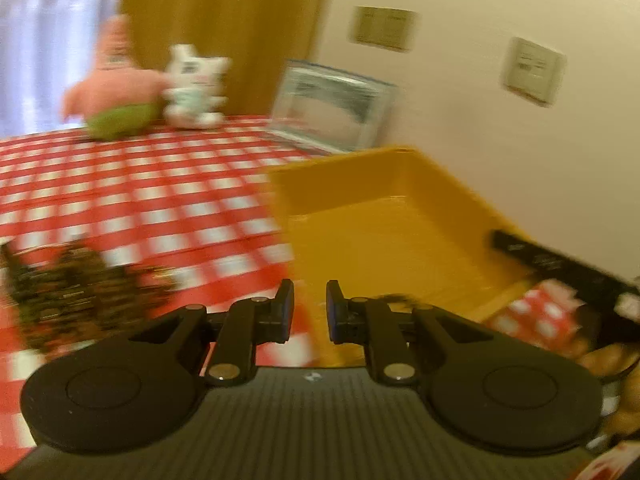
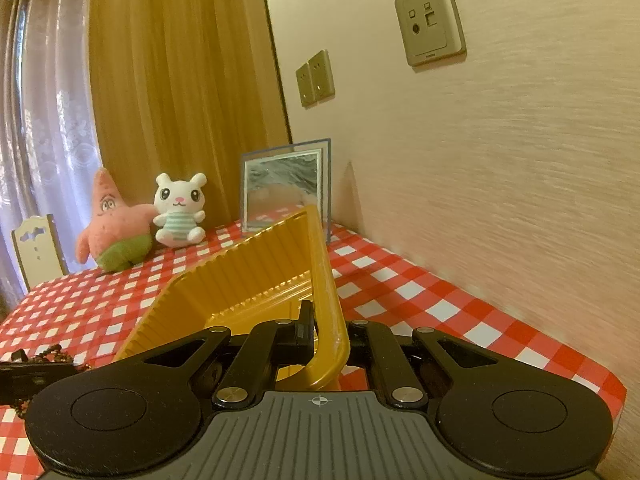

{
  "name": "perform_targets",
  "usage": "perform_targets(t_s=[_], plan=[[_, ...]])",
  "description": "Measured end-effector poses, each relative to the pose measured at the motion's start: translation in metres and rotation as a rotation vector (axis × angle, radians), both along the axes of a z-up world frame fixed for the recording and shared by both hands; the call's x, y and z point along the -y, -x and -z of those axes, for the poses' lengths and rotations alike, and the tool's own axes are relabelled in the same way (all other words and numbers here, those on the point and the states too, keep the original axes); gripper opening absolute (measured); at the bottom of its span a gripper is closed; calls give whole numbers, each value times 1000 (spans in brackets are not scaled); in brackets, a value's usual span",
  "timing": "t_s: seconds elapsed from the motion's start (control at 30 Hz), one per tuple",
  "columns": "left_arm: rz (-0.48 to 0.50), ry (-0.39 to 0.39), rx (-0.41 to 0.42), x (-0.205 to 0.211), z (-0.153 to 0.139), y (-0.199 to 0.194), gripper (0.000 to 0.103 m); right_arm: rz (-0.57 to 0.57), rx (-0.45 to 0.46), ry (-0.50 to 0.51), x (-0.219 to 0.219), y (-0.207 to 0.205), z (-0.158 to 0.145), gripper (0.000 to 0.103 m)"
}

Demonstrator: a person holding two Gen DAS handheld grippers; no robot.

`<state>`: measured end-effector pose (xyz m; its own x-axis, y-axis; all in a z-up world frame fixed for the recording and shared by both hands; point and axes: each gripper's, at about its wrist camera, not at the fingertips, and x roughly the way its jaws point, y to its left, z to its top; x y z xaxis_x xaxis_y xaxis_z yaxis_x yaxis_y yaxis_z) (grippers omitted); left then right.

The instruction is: Organize jewelry

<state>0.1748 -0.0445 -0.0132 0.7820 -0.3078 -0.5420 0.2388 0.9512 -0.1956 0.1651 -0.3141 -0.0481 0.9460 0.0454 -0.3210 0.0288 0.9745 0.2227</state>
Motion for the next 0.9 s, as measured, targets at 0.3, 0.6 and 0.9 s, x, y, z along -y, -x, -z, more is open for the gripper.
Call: perform_targets(t_s=[0.3,0.6,0.9], plan=[[-318,-124,-93,-105,26,8,14,-10,-9,19,-12,-10,4,6],[-416,-137,-74,-151,30,-11,18,-48,37,65,-25,-33,-1,5],[-486,-143,-45,-169,28,-58,38,-57,41,100,-34,-48,-1,5]])
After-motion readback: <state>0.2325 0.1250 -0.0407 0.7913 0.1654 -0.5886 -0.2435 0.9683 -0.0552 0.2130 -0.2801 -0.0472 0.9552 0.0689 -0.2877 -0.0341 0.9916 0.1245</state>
